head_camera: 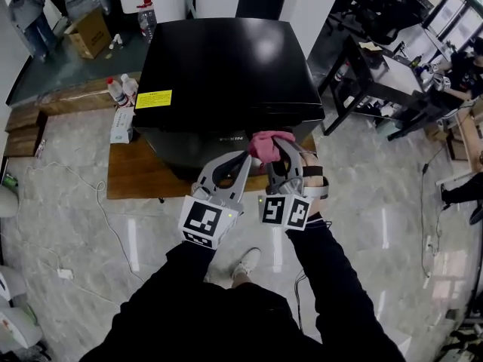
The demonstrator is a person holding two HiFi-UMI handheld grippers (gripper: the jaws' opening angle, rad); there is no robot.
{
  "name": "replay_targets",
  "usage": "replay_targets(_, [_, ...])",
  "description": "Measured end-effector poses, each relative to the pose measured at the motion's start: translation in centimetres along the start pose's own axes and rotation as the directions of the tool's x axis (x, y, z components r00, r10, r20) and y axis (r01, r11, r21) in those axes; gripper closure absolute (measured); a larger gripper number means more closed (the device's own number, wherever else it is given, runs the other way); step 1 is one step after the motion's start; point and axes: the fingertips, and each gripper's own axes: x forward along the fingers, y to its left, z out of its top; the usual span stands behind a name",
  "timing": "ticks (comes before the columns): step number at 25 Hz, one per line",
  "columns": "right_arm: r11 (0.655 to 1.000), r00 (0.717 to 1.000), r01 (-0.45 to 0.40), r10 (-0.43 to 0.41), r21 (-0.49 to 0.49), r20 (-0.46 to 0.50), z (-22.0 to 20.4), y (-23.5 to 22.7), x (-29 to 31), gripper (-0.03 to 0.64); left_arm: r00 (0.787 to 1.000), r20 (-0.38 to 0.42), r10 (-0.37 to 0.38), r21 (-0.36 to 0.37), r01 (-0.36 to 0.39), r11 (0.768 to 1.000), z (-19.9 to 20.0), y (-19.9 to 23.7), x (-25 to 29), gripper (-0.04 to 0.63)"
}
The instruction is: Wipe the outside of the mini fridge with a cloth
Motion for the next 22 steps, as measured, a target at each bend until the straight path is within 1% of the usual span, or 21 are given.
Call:
replay_targets(4, [1.000, 0.999, -0.014, 0.015, -0.022, 0.035, -0.7, 1.4, 0.3, 0.569, 0.999, -0.026, 0.027, -0.007, -0.027, 1.000, -2.2, 0.6, 0.6, 0.591])
replay_targets(9, [0.997, 0.996, -0.078, 0.079, -0.028, 0.037, -3.0, 4.5, 1.1, 0.569, 0.996, -0.077, 0.047, -0.008, -0.048, 0.999, -6.6, 0.7, 1.4, 0.591])
replay_targets(11, [0.993, 0.993, -0.113, 0.114, -0.025, 0.026, -4.2, 6.2, 1.5, 0.569, 0.995, -0.093, 0.047, -0.022, -0.049, 0.999, -8.5, 0.7, 1.6, 0.591])
replay_targets(14, [0.985, 0.985, -0.173, 0.173, -0.017, -0.001, -6.4, 8.9, 2.3, 0.569, 0.992, -0.118, 0.038, -0.067, -0.046, 0.997, -11.9, 0.5, 2.2, 0.591])
replay_targets(17, [0.972, 0.971, -0.236, 0.235, -0.013, -0.034, -8.7, 12.2, 3.1, 0.569, 0.983, -0.177, 0.044, -0.105, -0.063, 0.992, -16.0, 0.7, 2.6, 0.591])
replay_targets(19, [0.961, 0.959, -0.277, 0.276, -0.009, -0.058, -10.4, 14.6, 3.8, 0.569, 0.975, -0.216, 0.046, -0.118, -0.073, 0.990, -18.7, 1.0, 2.8, 0.591])
replay_targets(22, [0.944, 0.941, -0.330, 0.329, -0.004, -0.085, -12.9, 17.8, 4.5, 0.569, 0.958, -0.283, 0.047, -0.129, -0.086, 0.988, -22.9, 1.3, 2.9, 0.591])
